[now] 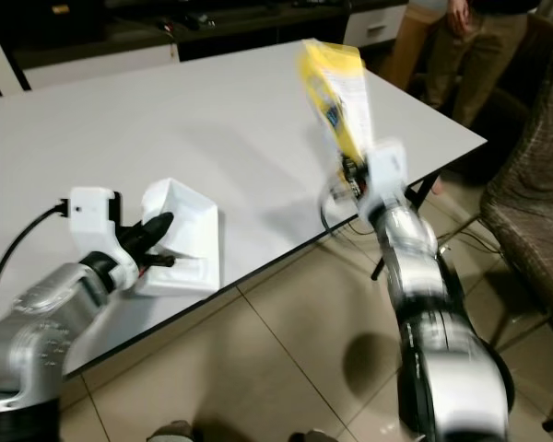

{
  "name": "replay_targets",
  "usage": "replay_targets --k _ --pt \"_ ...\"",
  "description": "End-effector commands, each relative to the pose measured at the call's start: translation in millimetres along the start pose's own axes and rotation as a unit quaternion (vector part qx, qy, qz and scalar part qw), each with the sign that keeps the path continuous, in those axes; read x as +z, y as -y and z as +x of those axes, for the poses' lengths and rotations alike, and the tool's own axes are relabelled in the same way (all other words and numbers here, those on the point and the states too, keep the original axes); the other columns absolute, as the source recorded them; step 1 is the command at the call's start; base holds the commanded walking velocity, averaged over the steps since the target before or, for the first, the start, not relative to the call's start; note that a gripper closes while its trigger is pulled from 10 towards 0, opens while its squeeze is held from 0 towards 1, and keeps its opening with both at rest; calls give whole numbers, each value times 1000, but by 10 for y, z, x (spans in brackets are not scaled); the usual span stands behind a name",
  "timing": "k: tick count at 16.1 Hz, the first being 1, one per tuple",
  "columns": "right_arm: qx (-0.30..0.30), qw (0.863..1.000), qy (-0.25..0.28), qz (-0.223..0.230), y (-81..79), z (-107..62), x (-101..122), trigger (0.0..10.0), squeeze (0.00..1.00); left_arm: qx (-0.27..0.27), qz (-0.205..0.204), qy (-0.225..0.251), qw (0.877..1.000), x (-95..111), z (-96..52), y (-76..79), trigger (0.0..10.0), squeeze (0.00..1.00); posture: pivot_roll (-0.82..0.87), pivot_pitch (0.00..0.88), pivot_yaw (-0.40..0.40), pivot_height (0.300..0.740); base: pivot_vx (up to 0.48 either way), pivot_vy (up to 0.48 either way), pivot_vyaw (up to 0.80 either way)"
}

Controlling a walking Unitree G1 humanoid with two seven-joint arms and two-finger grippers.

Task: Picking trash to rubbish bin

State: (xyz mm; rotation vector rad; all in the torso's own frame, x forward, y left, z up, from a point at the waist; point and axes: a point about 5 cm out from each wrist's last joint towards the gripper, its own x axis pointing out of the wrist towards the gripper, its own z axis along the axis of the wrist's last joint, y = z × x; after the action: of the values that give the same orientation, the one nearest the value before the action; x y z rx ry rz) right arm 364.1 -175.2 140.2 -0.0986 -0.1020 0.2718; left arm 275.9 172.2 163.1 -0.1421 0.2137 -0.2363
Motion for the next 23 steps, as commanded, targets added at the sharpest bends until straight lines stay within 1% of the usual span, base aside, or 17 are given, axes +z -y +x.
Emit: replay_targets --k 1,2,3,4,5,6,7,8,9,10,12,13,14,17,18,20,23 --pt "-31 999 20 -18 9 -113 128 3608 0 13 32 -7 999 -78 41 30 10000 0 20 12 -39 740 0 0 0" --pt "-39 999 21 -22 5 -177 130 3608 0 18 41 -10 999 -100 47 34 10000 0 17 11 -38 740 0 0 0" --pt "-53 998 -8 -40 -57 -412 73 10000 0 30 30 -42 998 -222 72 37 10000 0 2 15 -46 740 0 0 0" --pt "-54 998 -13 -41 -81 -475 56 10000 0 33 34 -43 998 -241 72 36 10000 0 -1 12 -47 740 0 0 0" --pt "-61 998 -18 -29 -154 -623 32 10000 0 35 28 -31 998 -256 68 44 10000 0 -9 16 -53 740 0 0 0" --pt "-72 996 -37 -27 -206 -753 -31 10000 0 31 13 -27 999 -285 50 67 10000 0 -13 14 -63 740 0 0 0" --pt "-67 995 -63 -32 -299 -897 -116 10000 0 19 33 -20 999 -314 28 109 10000 0 -12 15 -72 740 0 0 0" --pt "-51 994 -89 -49 -404 -1027 -164 10000 0 19 49 -18 998 -356 2 134 10000 0 -13 11 -77 740 0 0 -800" --pt "-48 993 -99 -48 -467 -1099 -158 10000 0 19 67 -19 997 -399 -26 153 10000 0 -15 14 -82 740 0 0 -800" --pt "-50 993 -104 -39 -506 -1143 -144 10000 0 22 84 -11 996 -426 -51 162 10000 0 -15 14 -83 740 0 0 -800" --pt "-54 990 -121 -47 -548 -1220 -160 10000 0 17 108 -14 994 -526 -100 180 10000 0 -19 13 -83 740 0 0 -800" --pt "-58 989 -123 -52 -542 -1230 -173 10000 0 14 113 -10 993 -549 -114 187 10000 0 -26 12 -85 740 0 0 -800" --pt "-70 987 -130 -56 -508 -1248 -185 10000 0 4 105 -5 994 -579 -141 214 10000 0 -29 13 -86 740 0 0 -800" --pt "-88 984 -149 -43 -458 -1279 -221 10000 0 -15 89 14 996 -535 -135 266 10000 0 -37 7 -83 740 0 0 -800" --pt "-90 982 -163 -40 -465 -1309 -279 10000 0 -26 102 11 994 -572 -130 288 10000 0 -39 8 -83 740 0 0 -800" --pt "-89 980 -177 -29 -500 -1333 -333 10000 0 -30 104 17 994 -586 -134 302 10000 0 -41 9 -83 740 0 0 -800" --pt "-87 977 -196 -20 -548 -1367 -383 10000 0 -26 118 16 993 -606 -129 286 10000 0 -41 13 -82 740 0 0 -800"
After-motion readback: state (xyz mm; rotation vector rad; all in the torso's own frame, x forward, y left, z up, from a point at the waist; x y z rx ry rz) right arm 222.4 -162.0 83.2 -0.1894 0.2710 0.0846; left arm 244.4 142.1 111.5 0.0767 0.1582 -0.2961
